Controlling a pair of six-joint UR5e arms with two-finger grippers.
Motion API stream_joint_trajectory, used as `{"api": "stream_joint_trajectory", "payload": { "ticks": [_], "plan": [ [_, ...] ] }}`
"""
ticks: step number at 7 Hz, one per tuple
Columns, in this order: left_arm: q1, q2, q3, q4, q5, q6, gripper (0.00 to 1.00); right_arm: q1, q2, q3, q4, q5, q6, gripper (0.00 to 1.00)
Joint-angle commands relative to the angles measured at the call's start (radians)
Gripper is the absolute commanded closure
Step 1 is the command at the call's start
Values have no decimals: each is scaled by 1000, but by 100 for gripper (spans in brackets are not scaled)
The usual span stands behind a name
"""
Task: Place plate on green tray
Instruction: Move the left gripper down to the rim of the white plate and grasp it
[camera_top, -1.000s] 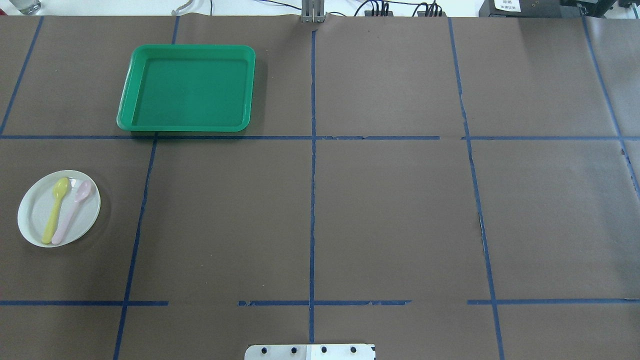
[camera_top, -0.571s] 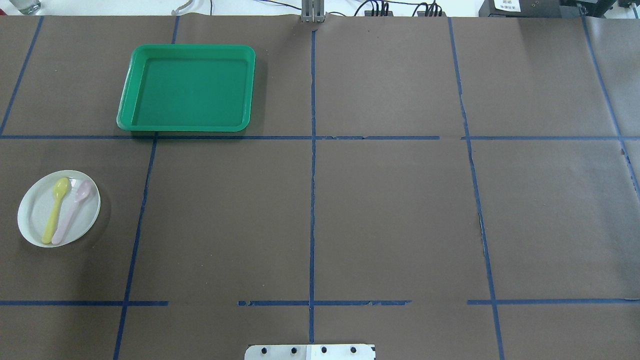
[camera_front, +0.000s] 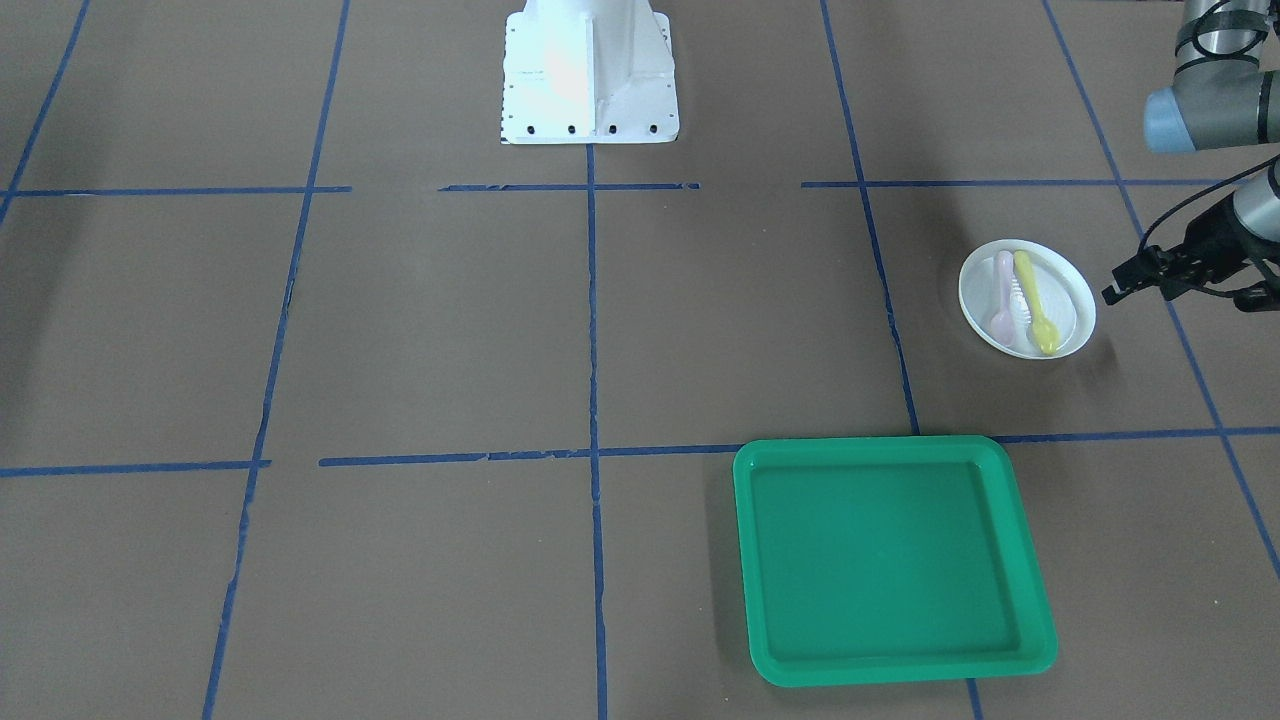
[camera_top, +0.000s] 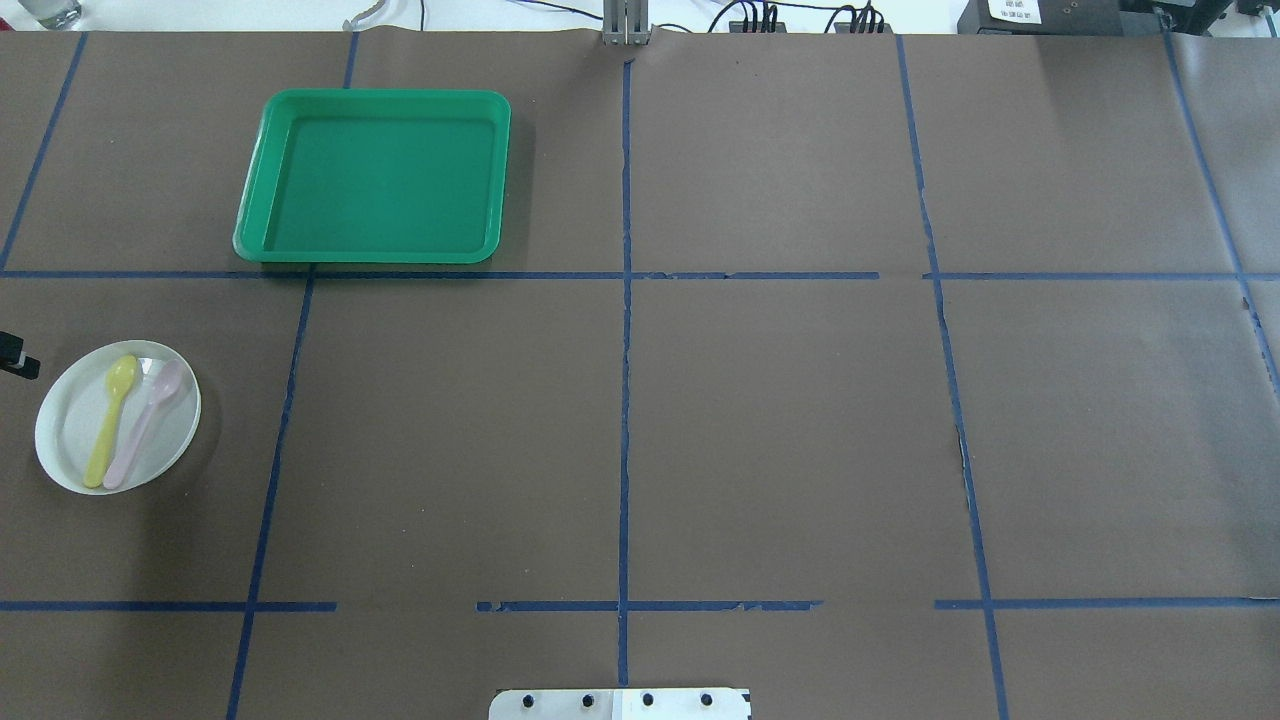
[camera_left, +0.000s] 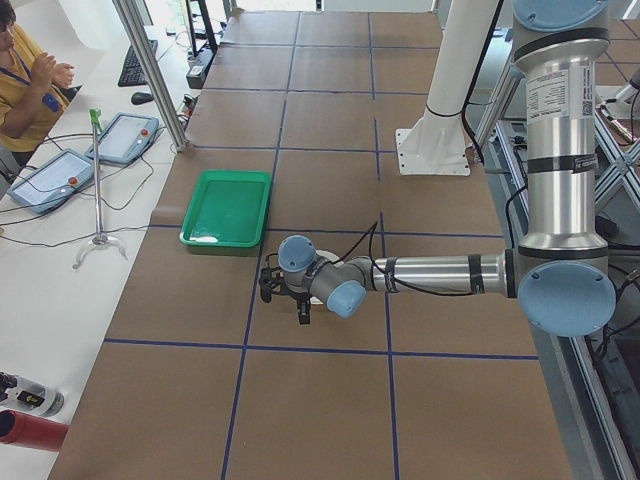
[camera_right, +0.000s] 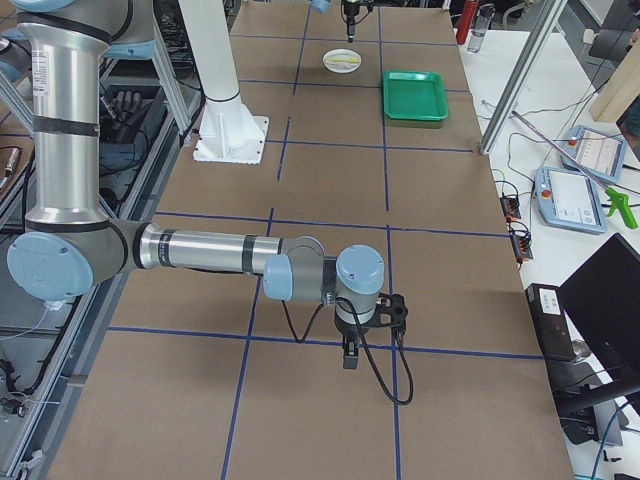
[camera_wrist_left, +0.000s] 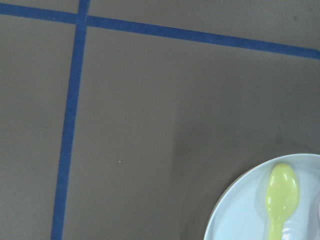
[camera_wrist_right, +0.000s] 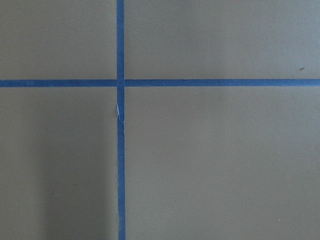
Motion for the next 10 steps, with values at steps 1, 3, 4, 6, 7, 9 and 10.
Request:
{"api": "stream_joint_trajectory", "payload": {
  "ticks": [1,3,4,6,7,9,10],
  "plan": [
    [34,-4,11,-1,6,-12,10,0,0,0,0,0,0,0],
    [58,-5,26,-4,32,-17,14,0,0,0,0,0,0,0],
    [83,-5,44,-7,46,-17,18,0,0,0,0,0,0,0],
    [94,-7,46,-7,46,-17,26,0,0,0,0,0,0,0],
    [94,-7,41,-7,44,-17,61,0,0,0,0,0,0,0],
    [94,-7,40,-7,41,-20,100,0,0,0,0,0,0,0],
    [92,-7,31,-7,37,-22,100,0,0,0,0,0,0,0]
  ]
}}
